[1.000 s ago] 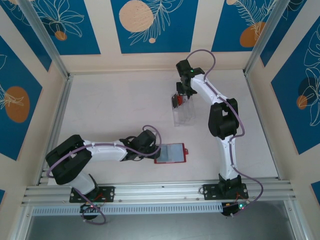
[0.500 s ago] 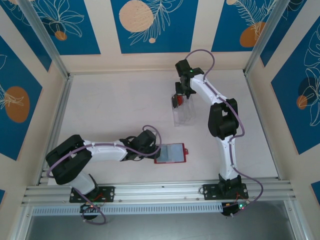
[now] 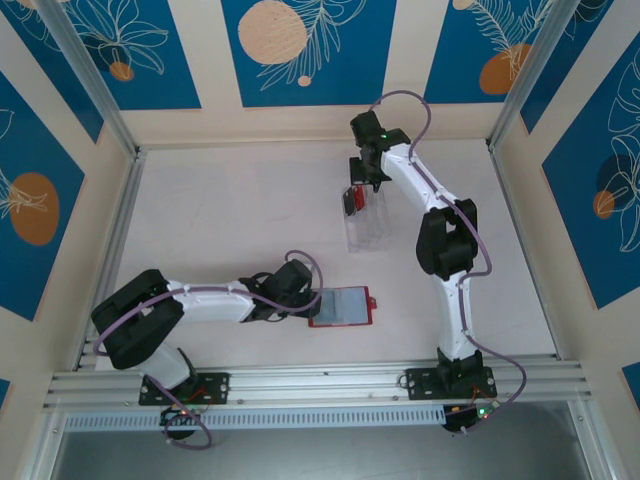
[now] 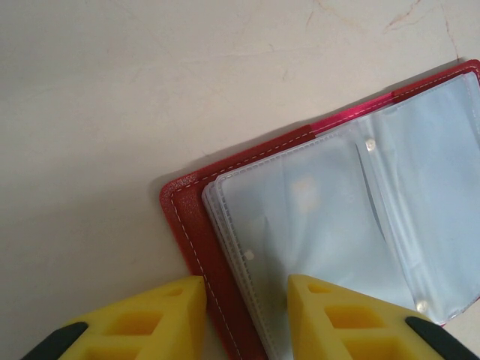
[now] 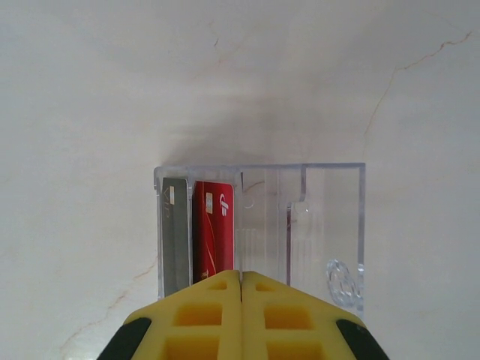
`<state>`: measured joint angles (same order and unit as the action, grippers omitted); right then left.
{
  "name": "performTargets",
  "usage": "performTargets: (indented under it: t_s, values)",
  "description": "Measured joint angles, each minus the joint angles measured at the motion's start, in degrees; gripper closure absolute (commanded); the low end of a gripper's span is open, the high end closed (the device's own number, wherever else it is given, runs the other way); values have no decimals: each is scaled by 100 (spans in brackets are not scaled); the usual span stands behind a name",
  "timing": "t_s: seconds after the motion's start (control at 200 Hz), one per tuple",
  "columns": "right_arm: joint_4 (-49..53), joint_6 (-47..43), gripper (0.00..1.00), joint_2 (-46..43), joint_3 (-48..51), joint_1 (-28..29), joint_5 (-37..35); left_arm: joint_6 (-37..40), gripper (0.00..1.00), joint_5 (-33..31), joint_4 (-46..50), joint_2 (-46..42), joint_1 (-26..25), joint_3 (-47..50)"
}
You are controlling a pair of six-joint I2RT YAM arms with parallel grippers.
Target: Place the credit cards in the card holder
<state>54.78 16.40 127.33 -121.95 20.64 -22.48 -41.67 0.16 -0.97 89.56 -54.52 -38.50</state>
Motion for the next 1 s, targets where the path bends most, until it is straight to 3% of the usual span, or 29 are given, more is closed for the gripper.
performTargets:
  t_s: [0.25,0.425,0.605,0.74,1.0]
  values:
    - [98,0,100,-549,9,76,-39,0,68,0,0,0,0,0]
    - [-61,11,100,-1598,640,343,-129,0,69,-17,4,-9,0,0]
    - [-664,264,100,-3139,2498,750,229,7,69,-20,2,-13,-4,11]
    - [-1421,621,100,-4127,4341,855,1010,22,71,-17,2,-15,-4,11]
    - [-3032,1497,100,-5163,7031,1095,2194,26,72,-17,11,-22,-4,11]
